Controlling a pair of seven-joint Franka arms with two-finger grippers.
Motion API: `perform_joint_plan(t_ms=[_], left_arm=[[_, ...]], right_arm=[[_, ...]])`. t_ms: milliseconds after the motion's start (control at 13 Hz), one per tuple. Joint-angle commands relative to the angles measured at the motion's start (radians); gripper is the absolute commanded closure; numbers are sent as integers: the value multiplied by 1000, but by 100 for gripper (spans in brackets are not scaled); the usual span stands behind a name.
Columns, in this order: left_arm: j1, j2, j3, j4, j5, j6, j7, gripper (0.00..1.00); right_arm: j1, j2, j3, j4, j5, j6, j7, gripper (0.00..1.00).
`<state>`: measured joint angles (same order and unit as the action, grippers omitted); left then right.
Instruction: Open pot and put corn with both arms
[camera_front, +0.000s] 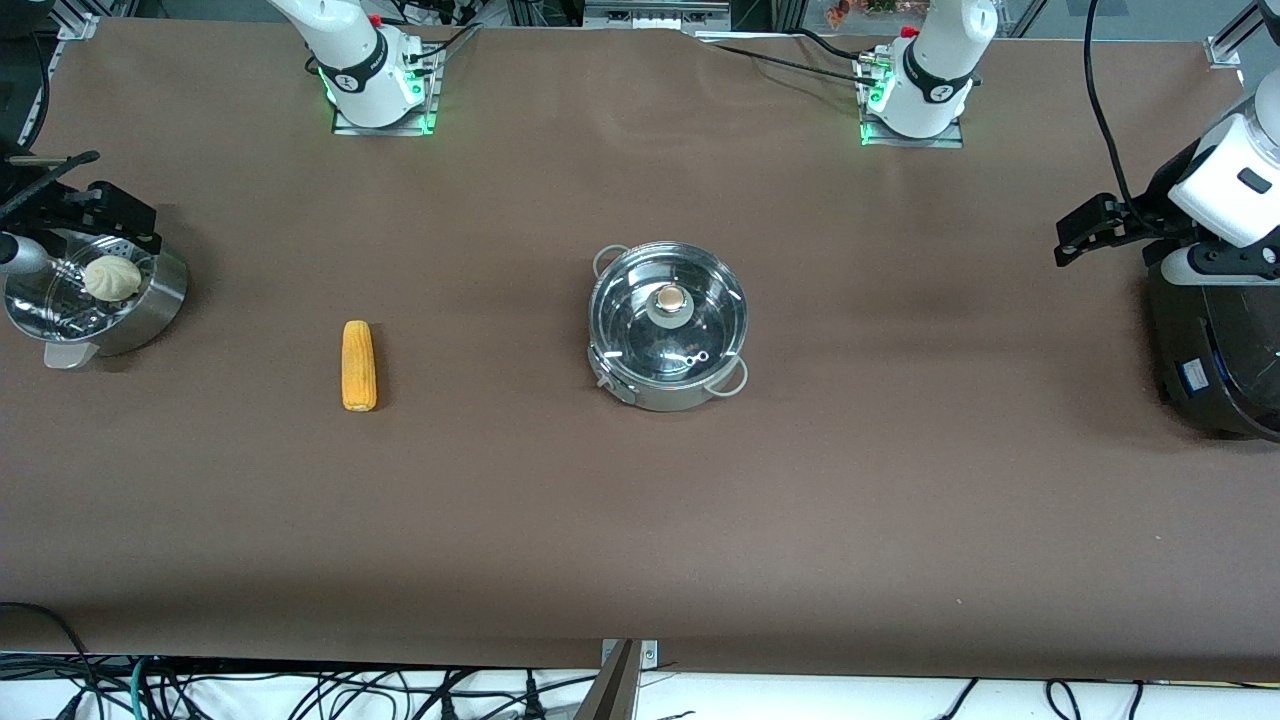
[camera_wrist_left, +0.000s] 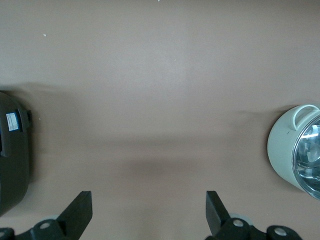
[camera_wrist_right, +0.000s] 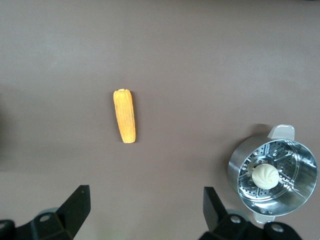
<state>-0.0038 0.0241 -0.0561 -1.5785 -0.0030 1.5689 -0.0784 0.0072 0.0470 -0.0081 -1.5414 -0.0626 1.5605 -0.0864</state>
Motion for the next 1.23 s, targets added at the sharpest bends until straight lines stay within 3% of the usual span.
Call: perform_joint_plan(t_ms=[0, 1000, 1154], left_arm=[[1, 13, -2, 29, -2, -16, 23, 0], [-15, 22, -4, 28, -20, -24, 20, 0], [-27, 40, -7, 31, -82, -26, 20, 0]], right_arm=[[2, 5, 5, 4, -19, 7, -10, 0], [0, 36, 5, 4, 1, 59, -10, 0], [0, 60, 3, 4, 7, 88, -7, 0]])
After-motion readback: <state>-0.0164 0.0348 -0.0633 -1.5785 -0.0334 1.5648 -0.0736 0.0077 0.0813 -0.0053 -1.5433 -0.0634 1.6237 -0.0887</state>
